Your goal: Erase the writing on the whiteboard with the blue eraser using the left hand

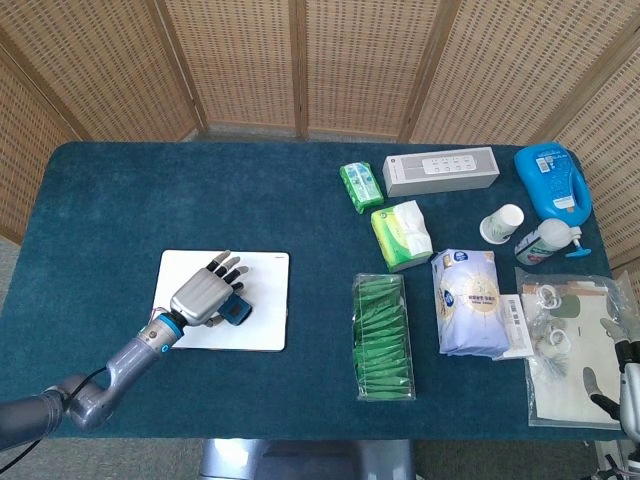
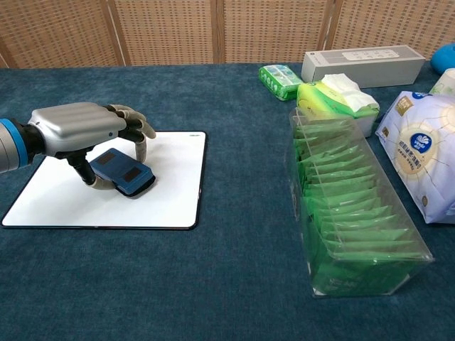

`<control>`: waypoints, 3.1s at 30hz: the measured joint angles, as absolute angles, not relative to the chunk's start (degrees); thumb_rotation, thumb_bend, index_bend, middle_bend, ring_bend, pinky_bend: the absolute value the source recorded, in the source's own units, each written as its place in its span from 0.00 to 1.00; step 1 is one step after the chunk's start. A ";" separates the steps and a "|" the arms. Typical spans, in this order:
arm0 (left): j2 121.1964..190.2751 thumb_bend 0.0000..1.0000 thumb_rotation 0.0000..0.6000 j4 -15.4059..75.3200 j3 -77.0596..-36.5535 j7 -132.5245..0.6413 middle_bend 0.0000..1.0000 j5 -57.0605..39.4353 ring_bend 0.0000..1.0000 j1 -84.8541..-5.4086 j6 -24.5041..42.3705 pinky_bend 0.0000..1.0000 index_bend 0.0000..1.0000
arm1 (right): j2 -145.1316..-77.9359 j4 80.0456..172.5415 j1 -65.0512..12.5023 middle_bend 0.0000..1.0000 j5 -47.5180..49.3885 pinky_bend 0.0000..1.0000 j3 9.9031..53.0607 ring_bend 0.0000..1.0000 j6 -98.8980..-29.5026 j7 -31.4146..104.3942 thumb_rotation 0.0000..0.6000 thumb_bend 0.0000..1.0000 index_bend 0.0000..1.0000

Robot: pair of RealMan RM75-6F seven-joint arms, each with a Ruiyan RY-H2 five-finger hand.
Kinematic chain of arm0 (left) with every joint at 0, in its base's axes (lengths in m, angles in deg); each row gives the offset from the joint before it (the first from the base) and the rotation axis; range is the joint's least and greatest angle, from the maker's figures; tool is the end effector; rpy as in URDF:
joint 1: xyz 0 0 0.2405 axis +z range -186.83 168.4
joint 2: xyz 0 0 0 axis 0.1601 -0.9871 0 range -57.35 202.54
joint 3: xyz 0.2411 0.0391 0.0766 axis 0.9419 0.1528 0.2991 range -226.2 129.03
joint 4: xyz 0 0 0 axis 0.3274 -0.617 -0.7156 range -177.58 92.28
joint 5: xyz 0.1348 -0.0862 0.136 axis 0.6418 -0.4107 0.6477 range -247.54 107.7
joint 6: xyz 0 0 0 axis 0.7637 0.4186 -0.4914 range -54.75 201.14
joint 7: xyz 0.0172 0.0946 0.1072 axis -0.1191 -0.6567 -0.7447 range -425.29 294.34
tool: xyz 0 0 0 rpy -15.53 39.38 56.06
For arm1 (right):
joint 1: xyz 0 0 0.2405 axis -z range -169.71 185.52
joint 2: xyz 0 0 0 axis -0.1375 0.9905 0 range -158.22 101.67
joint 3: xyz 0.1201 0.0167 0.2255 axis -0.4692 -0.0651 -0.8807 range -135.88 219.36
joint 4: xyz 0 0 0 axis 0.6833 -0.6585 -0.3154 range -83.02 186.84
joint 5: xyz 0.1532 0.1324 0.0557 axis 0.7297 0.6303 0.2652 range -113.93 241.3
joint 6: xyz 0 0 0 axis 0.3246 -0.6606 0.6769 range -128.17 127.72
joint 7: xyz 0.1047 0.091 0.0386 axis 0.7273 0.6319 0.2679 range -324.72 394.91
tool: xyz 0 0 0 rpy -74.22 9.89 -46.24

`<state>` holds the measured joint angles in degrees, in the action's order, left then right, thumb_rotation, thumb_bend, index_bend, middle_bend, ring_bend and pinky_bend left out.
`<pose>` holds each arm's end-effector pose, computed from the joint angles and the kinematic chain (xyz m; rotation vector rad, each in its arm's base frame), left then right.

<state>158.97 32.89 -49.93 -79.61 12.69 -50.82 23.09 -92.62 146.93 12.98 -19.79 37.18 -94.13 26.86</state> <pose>-0.1940 0.3278 -0.0237 -2.1706 -0.6491 -0.7332 -0.3242 -0.1300 0.1805 1.1846 -0.8188 0.7738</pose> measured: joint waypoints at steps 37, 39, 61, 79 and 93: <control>157.42 0.31 1.00 31.69 -49.84 -75.97 0.16 14.03 0.00 -51.47 21.77 0.00 0.69 | -93.06 146.88 12.71 0.11 -19.48 0.06 37.08 0.00 -93.24 26.39 1.00 0.35 0.17; 157.57 0.31 1.00 31.68 -49.47 -76.24 0.16 14.29 0.00 -51.44 21.83 0.00 0.69 | -93.04 146.91 12.72 0.11 -19.45 0.06 37.06 0.00 -93.25 26.34 1.00 0.35 0.17; 156.70 0.31 1.00 38.57 -46.54 -79.29 0.16 17.43 0.00 -51.92 22.83 0.00 0.70 | -92.94 146.83 13.21 0.11 -19.69 0.06 37.16 0.00 -93.99 26.83 1.00 0.35 0.17; 152.84 0.31 1.00 43.86 -48.21 -79.16 0.16 21.15 0.00 -51.85 17.27 0.00 0.70 | -93.22 145.55 13.62 0.11 -19.35 0.06 37.17 0.00 -94.02 28.56 1.00 0.35 0.17; 154.01 0.31 1.00 37.41 -48.84 -78.97 0.16 16.06 0.00 -51.30 20.18 0.00 0.70 | -93.21 145.67 13.44 0.11 -19.46 0.06 37.11 0.00 -93.75 28.27 1.00 0.35 0.17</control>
